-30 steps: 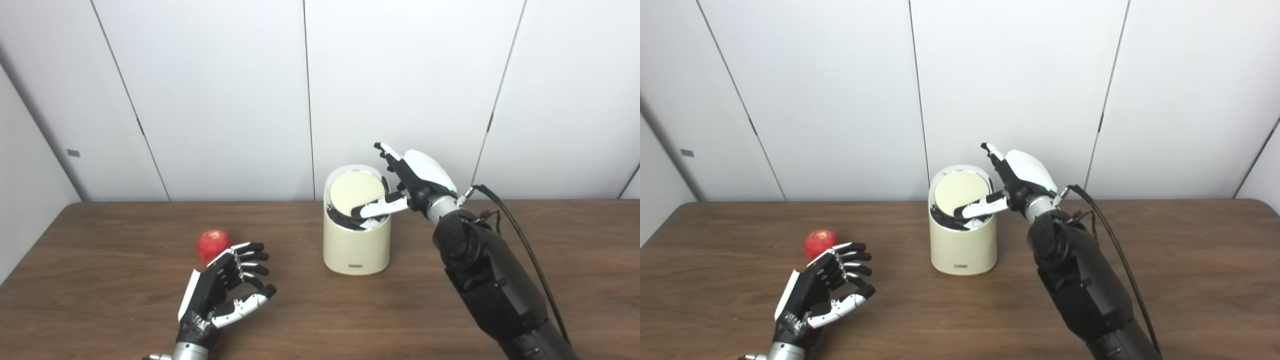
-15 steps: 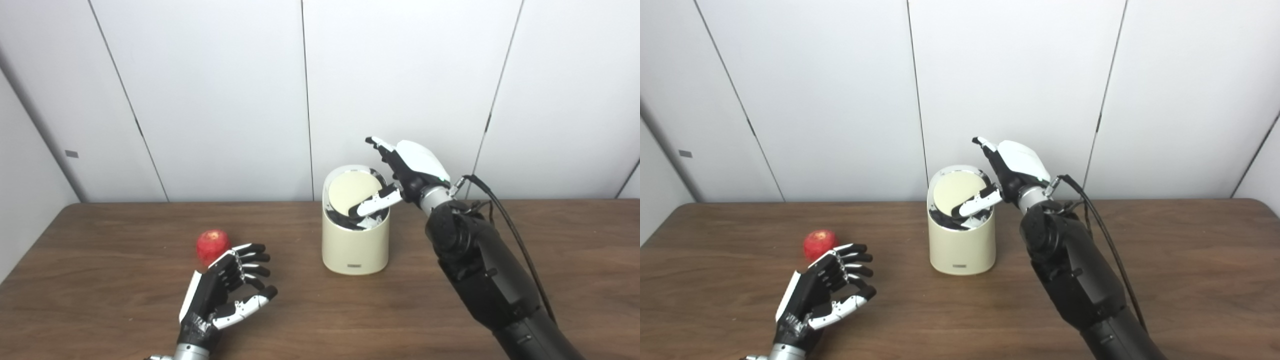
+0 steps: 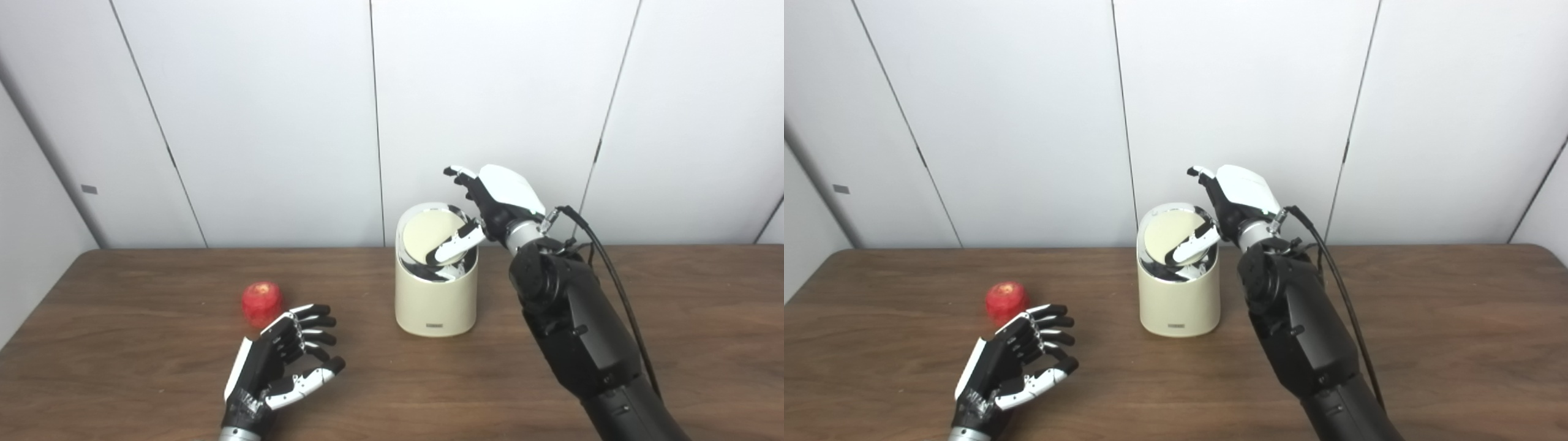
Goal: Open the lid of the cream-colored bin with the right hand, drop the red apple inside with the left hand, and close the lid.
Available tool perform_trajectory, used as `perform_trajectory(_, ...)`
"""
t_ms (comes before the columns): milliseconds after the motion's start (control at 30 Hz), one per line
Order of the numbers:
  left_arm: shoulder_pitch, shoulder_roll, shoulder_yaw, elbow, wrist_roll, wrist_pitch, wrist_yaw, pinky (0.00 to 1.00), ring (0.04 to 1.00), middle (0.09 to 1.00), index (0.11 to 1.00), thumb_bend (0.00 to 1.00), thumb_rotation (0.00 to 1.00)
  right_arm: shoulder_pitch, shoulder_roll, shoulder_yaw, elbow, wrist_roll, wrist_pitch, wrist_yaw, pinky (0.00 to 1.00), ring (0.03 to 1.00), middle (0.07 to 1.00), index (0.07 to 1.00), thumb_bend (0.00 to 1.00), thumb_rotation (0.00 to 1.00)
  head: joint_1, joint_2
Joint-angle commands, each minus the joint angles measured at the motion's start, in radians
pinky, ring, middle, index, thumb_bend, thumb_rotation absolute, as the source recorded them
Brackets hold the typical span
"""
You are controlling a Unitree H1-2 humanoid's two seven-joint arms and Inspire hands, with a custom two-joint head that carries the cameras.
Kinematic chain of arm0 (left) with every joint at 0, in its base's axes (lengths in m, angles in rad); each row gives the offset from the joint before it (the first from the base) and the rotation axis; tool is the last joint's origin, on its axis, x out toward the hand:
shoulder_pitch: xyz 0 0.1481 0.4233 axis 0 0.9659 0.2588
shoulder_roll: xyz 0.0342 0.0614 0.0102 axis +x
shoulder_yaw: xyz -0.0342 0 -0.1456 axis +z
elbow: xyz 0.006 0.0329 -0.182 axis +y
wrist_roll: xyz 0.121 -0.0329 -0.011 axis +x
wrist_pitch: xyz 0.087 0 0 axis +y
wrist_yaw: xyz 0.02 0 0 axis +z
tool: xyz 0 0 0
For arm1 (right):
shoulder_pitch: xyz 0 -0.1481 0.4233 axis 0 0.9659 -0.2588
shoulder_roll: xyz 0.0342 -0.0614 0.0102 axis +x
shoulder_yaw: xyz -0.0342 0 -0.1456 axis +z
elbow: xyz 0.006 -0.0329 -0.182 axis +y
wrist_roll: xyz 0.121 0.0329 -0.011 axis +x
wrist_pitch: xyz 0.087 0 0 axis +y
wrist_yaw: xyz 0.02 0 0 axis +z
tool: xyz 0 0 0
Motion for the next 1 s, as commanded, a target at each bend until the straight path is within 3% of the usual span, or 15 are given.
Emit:
perform_trajectory(0, 0.018, -0.007, -0.005, 0.005, -0.010, -0.010, 0.002, 0.48, 0.597, 0.685, 0.730, 0.66, 0.04, 0.015, -0.029, 0.004, 0.018, -0.041, 0.009, -0.009, 0.57, 0.781, 0.856, 0.863, 0.79, 0.20, 0.001, 0.000)
perform_trajectory(300, 0.012, -0.009, -0.007, 0.018, -0.006, -0.016, 0.004, 0.47, 0.596, 0.683, 0.729, 0.67, 0.06, 0.023, -0.053, 0.005, -0.046, 0.023, 0.009, -0.004, 0.61, 0.804, 0.862, 0.868, 0.77, 0.21, 0.000, -0.001)
perform_trajectory(433, 0.012, -0.010, -0.008, 0.014, -0.012, -0.008, 0.002, 0.47, 0.597, 0.682, 0.726, 0.67, 0.06, 0.041, -0.057, -0.035, -0.120, 0.080, 0.009, -0.001, 0.64, 0.813, 0.864, 0.862, 0.76, 0.19, 0.003, -0.001)
perform_trajectory(800, 0.010, -0.010, -0.007, 0.015, -0.011, -0.006, 0.003, 0.48, 0.600, 0.682, 0.726, 0.66, 0.04, 0.109, -0.103, -0.102, -0.276, 0.184, -0.036, -0.065, 0.54, 0.727, 0.845, 0.828, 0.77, 0.21, -0.002, -0.001)
perform_trajectory(967, 0.010, -0.010, -0.010, 0.022, -0.002, -0.018, 0.003, 0.48, 0.601, 0.686, 0.729, 0.66, 0.04, 0.194, -0.102, -0.172, -0.329, 0.327, -0.100, -0.128, 0.62, 0.758, 0.819, 0.817, 0.78, 0.15, 0.003, 0.001)
